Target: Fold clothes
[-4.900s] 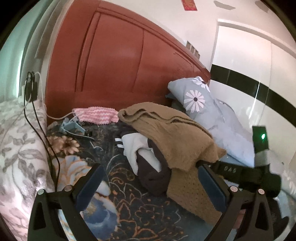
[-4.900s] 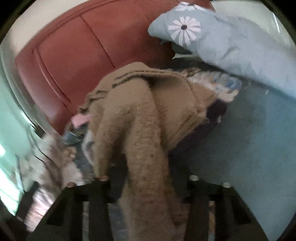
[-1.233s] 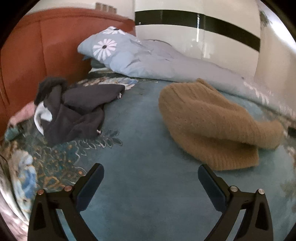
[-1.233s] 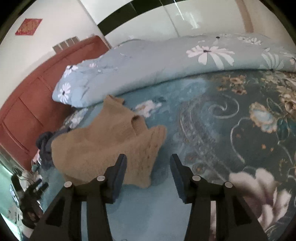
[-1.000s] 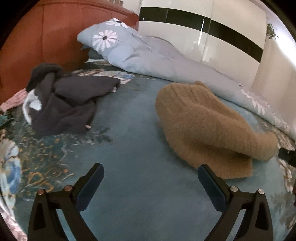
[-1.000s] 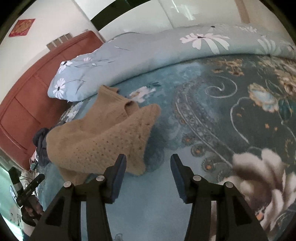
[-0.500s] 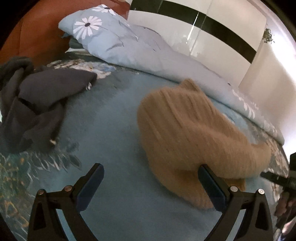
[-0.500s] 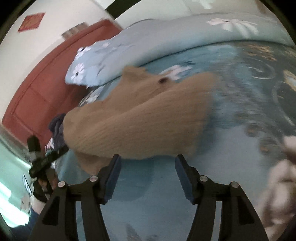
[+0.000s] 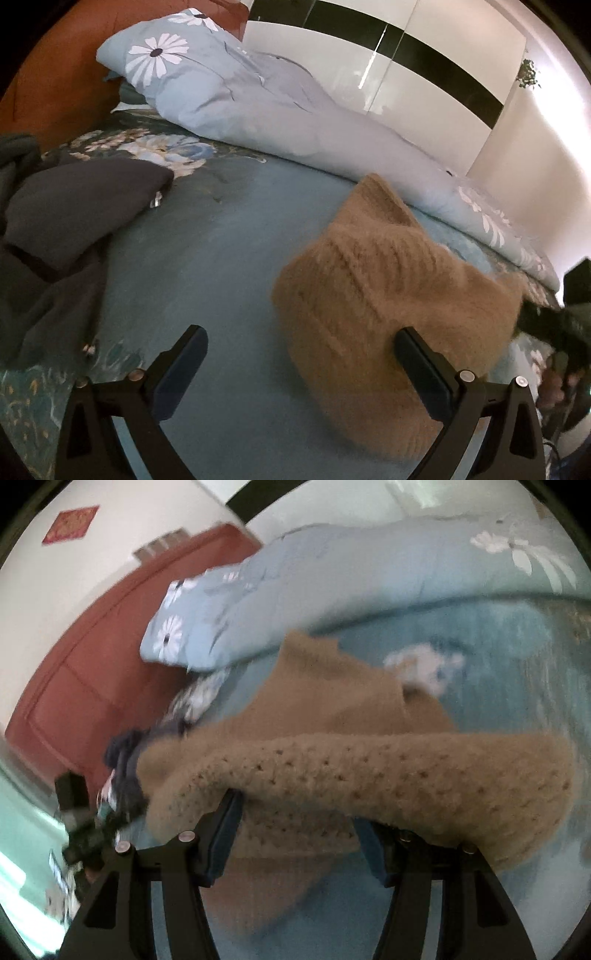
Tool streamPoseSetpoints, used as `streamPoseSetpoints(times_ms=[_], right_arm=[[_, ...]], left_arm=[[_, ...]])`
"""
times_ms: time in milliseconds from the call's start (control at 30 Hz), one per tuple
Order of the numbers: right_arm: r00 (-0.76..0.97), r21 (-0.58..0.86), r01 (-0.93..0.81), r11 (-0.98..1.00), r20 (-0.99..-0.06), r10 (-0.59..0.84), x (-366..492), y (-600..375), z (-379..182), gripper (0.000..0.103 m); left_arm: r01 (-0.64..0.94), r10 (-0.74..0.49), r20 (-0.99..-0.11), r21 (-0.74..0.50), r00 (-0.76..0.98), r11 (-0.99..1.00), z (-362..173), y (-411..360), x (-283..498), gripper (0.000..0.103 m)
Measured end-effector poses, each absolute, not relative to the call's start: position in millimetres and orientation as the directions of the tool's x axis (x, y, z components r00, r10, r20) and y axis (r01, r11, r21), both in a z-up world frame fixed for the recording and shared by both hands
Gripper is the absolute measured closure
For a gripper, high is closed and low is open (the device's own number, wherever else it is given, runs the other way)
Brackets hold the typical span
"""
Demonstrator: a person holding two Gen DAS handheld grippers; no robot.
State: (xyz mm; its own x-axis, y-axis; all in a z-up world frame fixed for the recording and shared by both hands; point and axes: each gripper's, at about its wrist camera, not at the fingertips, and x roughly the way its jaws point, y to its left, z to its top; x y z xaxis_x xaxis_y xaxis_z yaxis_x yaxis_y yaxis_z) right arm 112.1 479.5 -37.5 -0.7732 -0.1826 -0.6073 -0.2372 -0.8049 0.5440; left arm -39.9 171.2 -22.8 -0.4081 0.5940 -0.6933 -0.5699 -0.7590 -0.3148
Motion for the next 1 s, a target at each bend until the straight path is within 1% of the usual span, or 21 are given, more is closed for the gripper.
streamPoseSetpoints(times_ms=[133,233,300,367,467,533,700,867,1000], right_arm=[[-0.785,0.556,-0.286,-0.78,-0.603,-0.141,65.3,506.4,-28.8,0.041],[-0.767,0.558,-0.357,-0.749,-0.633,-0.107,51.5,521.1,-28.3,0.041],[-0.763,0.588,-0.347,-0.73,-0.63,-0.144,62.0,523.0,-28.2,0.041],[-0.761,0.579,-0.315,-0.752,-0.627,-0.164,83.1,518.0,-27.7,0.041],[-0.744,0.496,-0.315,-0.809,-0.659,-0.114,112.6,516.3,-29.3,0.041],[-0.743,0.483,-0.353,-0.801,-0.665,-0.074,129.0,530.5,-32.9,0.041],[-0.798,0.63,-0.419,-0.654,-0.599,-0.066,141.1,581.9,-46.7,0.041],[-0.799,0.67,-0.431,-0.604,-0.595,-0.09,120.4,606.9,-61.4,0.041],[-0.82,0.727,-0.395,-0.562,-0.555,-0.143,103.7,611.2,-67.0,0.041]], left_arm=[[-0.57,0.629,-0.669,-0.358,-0.395,-0.739,-15.2,173.8,-38.6,0.001],[-0.574,0.621,-0.682,-0.349,-0.386,-0.741,-17.2,174.5,-33.4,0.001],[-0.566,0.611,-0.694,-0.347,-0.381,-0.748,-22.0,171.0,-29.5,0.001],[-0.551,0.606,-0.702,-0.357,-0.374,-0.754,-26.7,165.6,-25.1,0.001],[-0.52,0.62,-0.698,-0.402,-0.359,-0.754,-29.1,154.5,-13.2,0.001],[-0.507,0.623,-0.702,-0.419,-0.344,-0.753,-28.6,152.3,0.8,0.001],[-0.521,0.647,-0.698,-0.446,-0.306,-0.728,-23.0,161.1,44.6,0.001],[-0.506,0.665,-0.716,-0.502,-0.212,-0.701,-33.2,191.0,75.9,0.001],[-0.457,0.68,-0.714,-0.554,-0.168,-0.695,-49.1,211.9,95.8,0.001]])
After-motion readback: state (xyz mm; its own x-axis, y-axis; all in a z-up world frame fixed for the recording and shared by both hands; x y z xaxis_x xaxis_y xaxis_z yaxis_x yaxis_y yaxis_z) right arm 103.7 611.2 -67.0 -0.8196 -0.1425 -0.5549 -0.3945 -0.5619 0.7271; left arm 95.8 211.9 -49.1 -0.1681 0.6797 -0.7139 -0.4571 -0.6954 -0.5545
